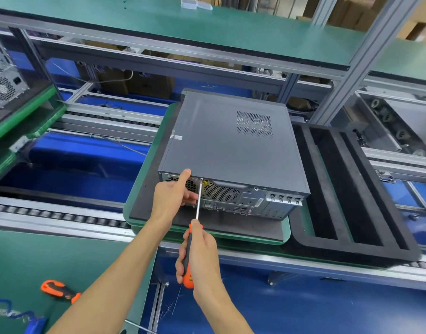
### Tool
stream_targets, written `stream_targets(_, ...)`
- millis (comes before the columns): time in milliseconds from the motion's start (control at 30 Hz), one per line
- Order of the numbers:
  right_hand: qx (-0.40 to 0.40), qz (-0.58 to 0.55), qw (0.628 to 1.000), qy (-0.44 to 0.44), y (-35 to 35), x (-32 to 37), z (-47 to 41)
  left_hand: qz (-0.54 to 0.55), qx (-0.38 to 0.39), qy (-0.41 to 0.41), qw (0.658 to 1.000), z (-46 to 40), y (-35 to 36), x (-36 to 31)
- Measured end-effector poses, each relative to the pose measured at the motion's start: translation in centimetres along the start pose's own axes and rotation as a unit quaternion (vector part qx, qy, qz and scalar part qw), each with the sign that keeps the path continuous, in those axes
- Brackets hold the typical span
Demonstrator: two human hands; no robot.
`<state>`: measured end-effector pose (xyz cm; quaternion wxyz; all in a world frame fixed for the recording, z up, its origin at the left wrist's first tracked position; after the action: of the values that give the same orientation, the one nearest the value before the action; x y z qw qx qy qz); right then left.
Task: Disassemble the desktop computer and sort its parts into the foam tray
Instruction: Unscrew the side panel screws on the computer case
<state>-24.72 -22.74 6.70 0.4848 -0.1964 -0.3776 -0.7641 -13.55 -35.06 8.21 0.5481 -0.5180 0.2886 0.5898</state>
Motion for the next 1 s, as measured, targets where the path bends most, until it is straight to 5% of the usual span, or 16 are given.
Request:
stream_targets(233, 0.102, -0.204, 0.971, 0.078, 1.3, -0.2, 1.2, -0.089, 0.022, 0.021, 0.996, 0.3, 0.1, -0.5)
stream_targets(333, 0.139, -0.255, 0.954, 0.073, 2.2, 0.2, 1.5, -0.276, -0.129, 0.161, 0.939, 1.6, -2.2, -3.4)
stream_targets(467, 0.138, -0.32, 0.934, 0.077, 2.9, -0.7, 1.8, -0.27, -0.318, 0.332, 0.846, 4.3, -4.9, -8.1)
stream_targets(533, 0.151, -0.353, 0.919, 0.09, 3.6, -1.5, 2.1, -0.228, -0.307, 0.292, 0.877, 2.3, -5.6, -7.7)
stream_targets(600, 0.183, -0.412, 0.886, 0.109, 4.4, -1.6, 2.6, -0.151, -0.204, 0.187, 0.949, -0.8, -5.0, -5.1)
stream_targets(667, 0.21, -0.452, 0.858, 0.119, 4.6, -1.2, 2.8, -0.081, -0.112, 0.104, 0.985, -2.4, -3.4, -2.6)
stream_targets(1000, 0.138, -0.356, 0.92, 0.088, 2.5, -2.3, 1.0, -0.063, -0.095, 0.089, 0.989, -2.2, -2.8, -1.8)
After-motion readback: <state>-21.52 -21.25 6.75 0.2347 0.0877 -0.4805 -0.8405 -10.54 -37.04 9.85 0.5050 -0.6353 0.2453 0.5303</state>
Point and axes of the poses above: each hand's wrist, its own z-axis away from the middle knuckle, its own y-axis out of the palm, x = y × z, the point moved 10 cm from there along -z, towards the middle knuckle, and after that the axes turned 12 degrees about -z, right-handed, at the moved point
